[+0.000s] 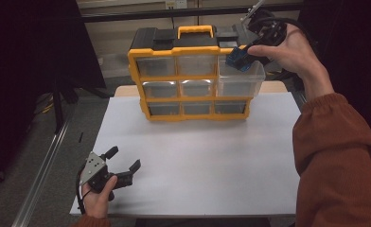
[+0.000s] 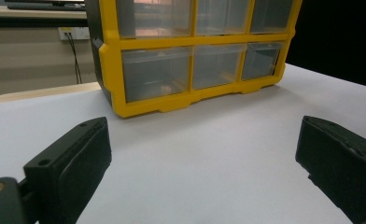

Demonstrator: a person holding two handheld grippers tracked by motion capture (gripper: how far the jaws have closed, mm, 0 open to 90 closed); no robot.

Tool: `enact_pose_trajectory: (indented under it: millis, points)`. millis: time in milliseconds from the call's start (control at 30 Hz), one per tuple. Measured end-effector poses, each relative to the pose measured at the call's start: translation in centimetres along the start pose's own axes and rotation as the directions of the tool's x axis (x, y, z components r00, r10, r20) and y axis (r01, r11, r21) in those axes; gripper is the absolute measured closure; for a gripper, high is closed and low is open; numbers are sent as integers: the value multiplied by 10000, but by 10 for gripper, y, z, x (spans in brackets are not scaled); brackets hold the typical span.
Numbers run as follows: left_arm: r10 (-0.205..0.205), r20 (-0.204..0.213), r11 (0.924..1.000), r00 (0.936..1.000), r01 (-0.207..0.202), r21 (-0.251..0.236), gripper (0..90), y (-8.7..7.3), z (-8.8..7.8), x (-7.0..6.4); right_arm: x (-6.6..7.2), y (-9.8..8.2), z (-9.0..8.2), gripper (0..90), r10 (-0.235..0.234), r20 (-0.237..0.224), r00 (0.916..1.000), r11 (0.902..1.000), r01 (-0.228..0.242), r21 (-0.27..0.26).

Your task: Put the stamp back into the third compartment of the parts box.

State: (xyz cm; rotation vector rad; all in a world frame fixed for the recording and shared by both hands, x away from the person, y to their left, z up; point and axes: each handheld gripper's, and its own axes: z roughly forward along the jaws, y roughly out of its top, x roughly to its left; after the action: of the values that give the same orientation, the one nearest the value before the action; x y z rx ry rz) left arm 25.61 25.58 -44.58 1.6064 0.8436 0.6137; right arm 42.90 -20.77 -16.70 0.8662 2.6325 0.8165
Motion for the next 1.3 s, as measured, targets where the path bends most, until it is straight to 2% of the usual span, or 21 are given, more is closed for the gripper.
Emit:
enact_pose_trajectory:
  millis: [33, 67, 233, 300, 333, 400, 600, 633, 667, 733, 900, 1000, 1300]
  points:
    - [24, -78, 10000, 10000, -24, 34, 35, 0, 0, 0, -1, 1, 1, 422, -90, 146, 9999, 9996, 86, 261]
    - [94, 79, 9999, 9999, -95, 108, 34, 0, 0, 1, 1, 3, 3, 422, -97, 175, 9998, 9980, 86, 633]
    - [0, 110, 10000, 9999, -1, 83, 34, 0, 1, 0, -1, 3, 2, 422, 21, 38, 10000, 9980, -23, 637]
    - [-47, 9, 10000, 10000, 47, -14, 35, 0, 1, -1, -3, 2, 2, 422, 122, 78, 9999, 9969, -127, 775]
    - [95, 71, 9999, 9999, -95, 87, 35, 0, 1, 0, -6, 0, 4, 422, 110, 237, 9997, 9949, -133, 996]
    - [54, 186, 9999, 9998, -56, 109, 34, 0, 2, 0, -7, -2, 5, 422, 158, 151, 9998, 9934, -174, 1136]
    - [92, 146, 9998, 9999, -94, 197, 35, 0, 3, 0, -10, -4, 5, 422, 348, -56, 9994, 9921, -339, 1206]
    - [168, 240, 9997, 9996, -173, 179, 35, 0, 2, 0, -10, -4, 5, 422, 348, -56, 9994, 9921, -339, 1206]
    - [232, 58, 9996, 9997, -233, 138, 35, 1, 2, -1, -10, -5, 7, 422, 329, 111, 9994, 9898, -341, 1385]
    - [117, 161, 9999, 9998, -119, 113, 35, 0, 2, 0, -11, -6, 10, 422, 339, 117, 9994, 9874, -353, 1545]
    - [122, 150, 9999, 9998, -124, 119, 35, 0, 2, 0, -11, -6, 10, 422, 469, 23, 9989, 9881, -467, 1467]
    - [163, 130, 9997, 9998, -165, 153, 35, 0, 2, 0, -11, -6, 10, 422, 464, -189, 9987, 9901, -435, 1333]
    - [109, 131, 9998, 9999, -110, 139, 35, 0, 2, 0, -9, -4, 10, 421, 469, -102, 9988, 9921, -454, 1166]
